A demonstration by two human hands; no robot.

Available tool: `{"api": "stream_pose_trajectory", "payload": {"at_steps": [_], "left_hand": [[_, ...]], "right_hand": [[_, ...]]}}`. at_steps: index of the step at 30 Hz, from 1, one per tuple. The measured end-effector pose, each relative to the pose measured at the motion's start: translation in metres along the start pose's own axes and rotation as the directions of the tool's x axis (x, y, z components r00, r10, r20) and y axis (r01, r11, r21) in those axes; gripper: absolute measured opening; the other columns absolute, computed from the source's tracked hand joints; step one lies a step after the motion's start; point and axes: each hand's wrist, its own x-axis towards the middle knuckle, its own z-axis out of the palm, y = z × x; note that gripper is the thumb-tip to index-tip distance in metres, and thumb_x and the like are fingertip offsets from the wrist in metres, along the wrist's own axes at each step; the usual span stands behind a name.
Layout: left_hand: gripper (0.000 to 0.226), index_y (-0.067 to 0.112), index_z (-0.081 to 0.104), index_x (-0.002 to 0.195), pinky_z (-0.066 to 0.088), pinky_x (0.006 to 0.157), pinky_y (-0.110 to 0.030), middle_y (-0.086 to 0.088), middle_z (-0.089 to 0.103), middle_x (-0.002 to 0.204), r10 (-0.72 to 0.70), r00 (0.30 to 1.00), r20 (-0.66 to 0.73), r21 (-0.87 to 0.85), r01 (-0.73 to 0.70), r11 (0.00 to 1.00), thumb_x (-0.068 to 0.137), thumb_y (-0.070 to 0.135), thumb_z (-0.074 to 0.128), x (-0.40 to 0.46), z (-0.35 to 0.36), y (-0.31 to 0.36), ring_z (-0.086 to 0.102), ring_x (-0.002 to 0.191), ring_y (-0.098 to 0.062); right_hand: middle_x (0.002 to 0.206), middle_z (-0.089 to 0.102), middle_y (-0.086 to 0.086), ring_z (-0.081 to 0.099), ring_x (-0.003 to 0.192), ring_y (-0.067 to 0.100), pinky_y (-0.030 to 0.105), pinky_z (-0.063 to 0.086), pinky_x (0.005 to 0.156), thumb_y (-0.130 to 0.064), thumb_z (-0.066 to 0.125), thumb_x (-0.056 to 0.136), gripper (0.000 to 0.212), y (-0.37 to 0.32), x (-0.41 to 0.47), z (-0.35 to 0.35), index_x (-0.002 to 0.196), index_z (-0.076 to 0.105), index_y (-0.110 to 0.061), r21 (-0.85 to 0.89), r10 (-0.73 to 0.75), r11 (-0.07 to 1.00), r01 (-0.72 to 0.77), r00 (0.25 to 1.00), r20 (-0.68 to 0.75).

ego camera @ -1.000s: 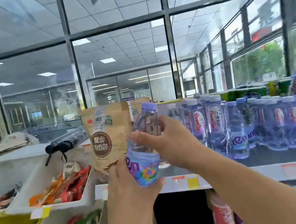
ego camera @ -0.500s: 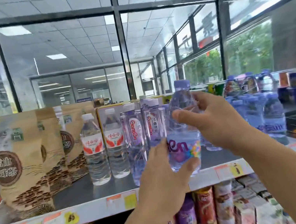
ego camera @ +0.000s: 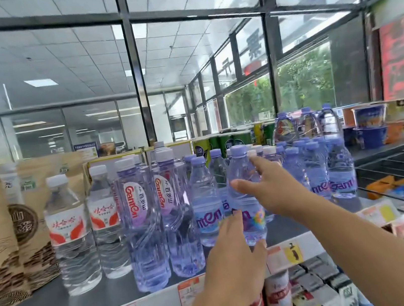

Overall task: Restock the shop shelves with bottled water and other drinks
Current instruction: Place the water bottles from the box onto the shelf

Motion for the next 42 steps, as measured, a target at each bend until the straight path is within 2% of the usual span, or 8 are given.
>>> {"api": "stream_pose_trajectory", "payload": {"at_steps": [8, 18, 29, 33, 35, 37, 39, 42], "left_hand": [[0.068, 0.037, 0.009, 0.154, 0.044, 0.101, -0.036, 0.008, 0.0, 0.161, -0.048, 0.998, 0.038, 0.143, 0.042, 0.989, 0.098, 0.046, 0.046, 0.015, 0.009, -0.005, 0.054, 0.123, -0.017], [0.072, 0.044, 0.009, 0.152, 0.049, 0.095, -0.036, 0.015, -0.013, 0.158, -0.091, 0.993, 0.073, 0.214, 0.074, 0.974, 0.094, 0.044, 0.053, 0.035, 0.017, -0.017, 0.06, 0.113, -0.02], [0.073, 0.039, 0.01, 0.155, 0.035, 0.108, -0.027, 0.02, -0.007, 0.162, -0.07, 0.995, 0.07, 0.077, 0.065, 0.995, 0.095, 0.038, 0.053, 0.039, 0.008, -0.023, 0.025, 0.144, -0.002], [0.063, 0.033, 0.027, 0.152, 0.023, 0.119, -0.035, 0.017, 0.013, 0.161, 0.0, 1.0, 0.002, -0.013, 0.0, 1.0, 0.095, 0.03, 0.052, 0.023, -0.013, -0.022, 0.013, 0.149, -0.006], [0.048, 0.038, 0.046, 0.137, 0.037, 0.11, -0.038, 0.018, 0.042, 0.146, 0.046, 0.998, -0.037, -0.104, -0.05, 0.993, 0.091, 0.024, 0.052, 0.006, -0.03, -0.018, 0.04, 0.137, -0.009], [0.032, 0.036, 0.058, 0.108, 0.049, 0.08, -0.035, 0.015, 0.062, 0.104, 0.038, 0.994, -0.105, -0.172, -0.056, 0.984, 0.085, 0.014, 0.051, -0.02, -0.049, -0.014, 0.061, 0.093, -0.009], [0.023, 0.029, 0.059, 0.088, 0.04, 0.056, -0.032, 0.01, 0.057, 0.071, -0.031, 0.986, -0.166, -0.22, -0.007, 0.976, 0.08, 0.01, 0.05, -0.05, -0.068, -0.018, 0.05, 0.06, -0.011], [0.013, 0.021, 0.063, 0.085, 0.039, 0.051, -0.03, 0.006, 0.063, 0.066, -0.11, 0.974, -0.2, -0.183, 0.073, 0.98, 0.082, 0.011, 0.054, -0.109, -0.101, -0.036, 0.051, 0.056, -0.013]], "right_hand": [[0.166, 0.019, 0.011, 0.04, 0.142, 0.033, 0.046, 0.041, 0.107, -0.064, 0.047, 0.096, 0.086, 0.01, 0.011, 0.02, 0.16, -0.001, -0.034, -0.253, 0.105, 0.964, -0.088, 0.993, 0.056], [0.144, 0.05, 0.013, 0.057, 0.123, 0.034, 0.041, 0.048, 0.093, -0.043, 0.06, 0.097, 0.086, 0.016, 0.011, 0.044, 0.159, 0.005, -0.019, -0.415, 0.122, 0.902, -0.123, 0.992, -0.029], [0.159, 0.03, 0.013, 0.042, 0.139, 0.03, 0.04, 0.04, 0.104, -0.031, 0.05, 0.104, 0.078, 0.019, 0.01, 0.054, 0.161, -0.002, -0.014, -0.33, 0.169, 0.929, -0.166, 0.985, -0.019], [0.155, 0.031, 0.01, 0.047, 0.134, 0.03, 0.04, 0.044, 0.097, -0.032, 0.051, 0.102, 0.066, 0.003, -0.008, 0.058, 0.156, 0.018, -0.014, -0.328, 0.107, 0.93, -0.167, 0.976, -0.192], [0.147, 0.04, 0.004, 0.049, 0.13, 0.026, 0.04, 0.045, 0.095, -0.031, 0.052, 0.1, 0.054, -0.016, -0.02, 0.061, 0.149, 0.035, -0.018, -0.321, -0.005, 0.943, -0.091, 0.958, -0.287], [0.135, 0.051, 0.001, 0.054, 0.12, 0.023, 0.039, 0.048, 0.091, -0.029, 0.053, 0.098, 0.037, -0.041, -0.034, 0.068, 0.135, 0.052, -0.021, -0.275, -0.114, 0.961, 0.028, 0.945, -0.305], [0.122, 0.062, 0.0, 0.061, 0.106, 0.023, 0.038, 0.051, 0.084, -0.026, 0.053, 0.098, 0.024, -0.067, -0.052, 0.084, 0.12, 0.063, -0.021, -0.224, -0.205, 0.963, 0.147, 0.943, -0.262], [0.103, 0.073, 0.001, 0.065, 0.096, 0.025, 0.039, 0.051, 0.08, -0.025, 0.054, 0.097, 0.019, -0.104, -0.092, 0.122, 0.108, 0.069, -0.021, -0.167, -0.292, 0.948, 0.27, 0.949, -0.119]]}}
